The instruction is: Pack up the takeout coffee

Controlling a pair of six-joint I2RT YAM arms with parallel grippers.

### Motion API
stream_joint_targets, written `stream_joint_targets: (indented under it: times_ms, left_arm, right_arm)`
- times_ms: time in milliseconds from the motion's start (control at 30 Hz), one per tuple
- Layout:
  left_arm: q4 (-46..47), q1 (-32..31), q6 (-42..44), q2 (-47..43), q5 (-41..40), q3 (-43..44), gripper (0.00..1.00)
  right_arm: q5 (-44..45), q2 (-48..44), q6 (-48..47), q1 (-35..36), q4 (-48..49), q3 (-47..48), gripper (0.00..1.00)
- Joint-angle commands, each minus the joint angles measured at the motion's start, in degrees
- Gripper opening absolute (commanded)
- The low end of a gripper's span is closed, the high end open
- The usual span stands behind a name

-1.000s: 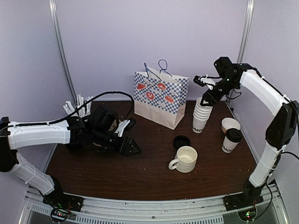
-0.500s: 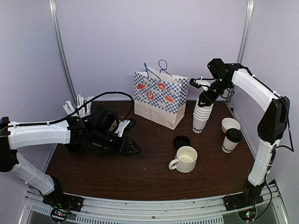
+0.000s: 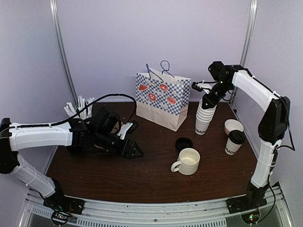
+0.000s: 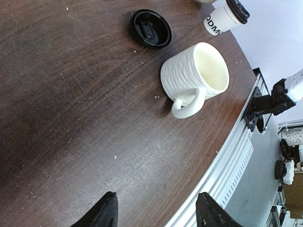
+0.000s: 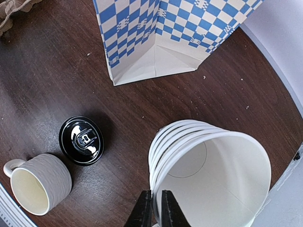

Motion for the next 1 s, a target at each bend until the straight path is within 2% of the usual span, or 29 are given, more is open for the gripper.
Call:
stream_joint_targets:
  times_ms: [0, 333, 833, 967]
  left_arm:
    - [2.9, -0.2, -0.1, 0.6, 2.0, -0.4, 0.59]
    - [1.2, -0.3, 0.4, 0.3, 1.0, -0.2, 0.59]
    - [2.2, -0.3, 0.1, 1.2, 1.4, -0.7, 0.59]
    - [2.5, -0.3, 0.1, 1.3, 1.4, -0.7, 0.59]
  right_arm:
    - [0.9, 0.7, 0.6, 0.5, -1.2, 1.6, 0.13]
    - [1.1, 1.4, 1.1, 0.5, -1.8, 1.8, 0.14]
    - [3.9, -1.7, 0.1, 1.3, -4.7, 4.3, 0.04]
    - [8.2, -1.7, -0.6, 1.8, -6.1, 7.2, 0.00]
